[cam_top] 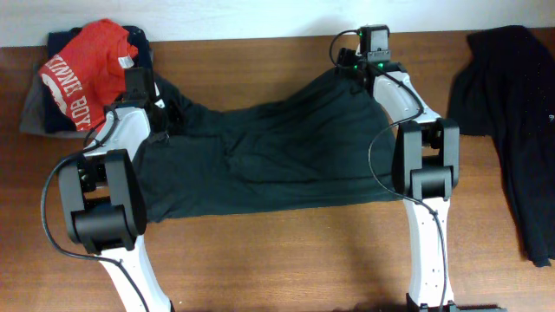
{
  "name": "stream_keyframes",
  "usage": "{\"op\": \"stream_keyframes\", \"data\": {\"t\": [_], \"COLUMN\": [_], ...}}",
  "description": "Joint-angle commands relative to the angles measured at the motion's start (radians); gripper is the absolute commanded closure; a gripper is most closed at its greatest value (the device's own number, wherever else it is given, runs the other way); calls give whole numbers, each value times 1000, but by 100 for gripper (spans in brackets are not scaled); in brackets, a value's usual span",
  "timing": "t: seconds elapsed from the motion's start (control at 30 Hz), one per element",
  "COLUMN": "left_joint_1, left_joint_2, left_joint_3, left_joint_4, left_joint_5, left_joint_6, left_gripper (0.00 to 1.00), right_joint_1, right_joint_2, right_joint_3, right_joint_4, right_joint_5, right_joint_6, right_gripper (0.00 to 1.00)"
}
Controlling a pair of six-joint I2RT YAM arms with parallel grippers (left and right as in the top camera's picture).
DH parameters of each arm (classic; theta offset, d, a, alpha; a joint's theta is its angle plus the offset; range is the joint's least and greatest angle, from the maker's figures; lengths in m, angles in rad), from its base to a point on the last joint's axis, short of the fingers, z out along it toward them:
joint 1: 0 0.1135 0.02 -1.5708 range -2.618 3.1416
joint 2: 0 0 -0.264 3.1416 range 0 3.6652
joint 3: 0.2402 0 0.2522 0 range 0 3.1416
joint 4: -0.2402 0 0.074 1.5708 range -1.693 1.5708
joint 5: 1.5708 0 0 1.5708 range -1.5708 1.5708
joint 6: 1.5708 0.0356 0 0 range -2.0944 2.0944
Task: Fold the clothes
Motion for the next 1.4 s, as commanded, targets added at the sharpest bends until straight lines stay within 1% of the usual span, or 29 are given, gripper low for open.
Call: {"op": "stream_keyframes", "data": {"t": [0.0,0.23,0.43,0.6,0.93,0.97,1.0,1.03,1.1,1.13,1.17,1.23,1.27,1.33,1.37], "left_joint_1": [3,3,3,3,3,3,3,3,3,3,3,3,4,5,5], "left_joint_2": [17,17,17,17,17,17,17,17,17,17,17,17,17,17,17], "left_joint_3": [12,12,12,12,12,12,12,12,12,12,12,12,12,12,12], "left_joint_4": [4,3,3,3,3,3,3,3,3,3,3,3,3,3,3], "left_joint_5": [-8,-8,-8,-8,-8,-8,-8,-9,-14,-16,-16,-16,-16,-16,-16], "left_joint_6": [2,2,2,2,3,3,4,6,7,8,10,9,10,10,10], "left_gripper": [89,89,89,89,89,89,89,89,89,89,89,89,89,89,89], "right_joint_1": [29,60,60,59,61,61,61,61,61,61,61,61,61,61,61], "right_joint_2": [13,39,60,60,61,61,61,61,61,61,61,61,61,61,61], "right_joint_3": [26,26,26,26,26,26,26,26,26,26,26,26,26,26,27], "right_joint_4": [14,6,-12,-14,-31,-32,-35,-37,-42,-43,-46,-48,-50,-51,-54], "right_joint_5": [31,104,169,234,240,240,240,239,240,240,240,240,240,240,245], "right_joint_6": [-61,-95,-97,-126,-141,-140,-140,-140,-140,-138,-137,-137,-136,-136,-135], "right_gripper": [25,26,26,26,26,30,37,43,59,65,67,67,69,77,84]}}
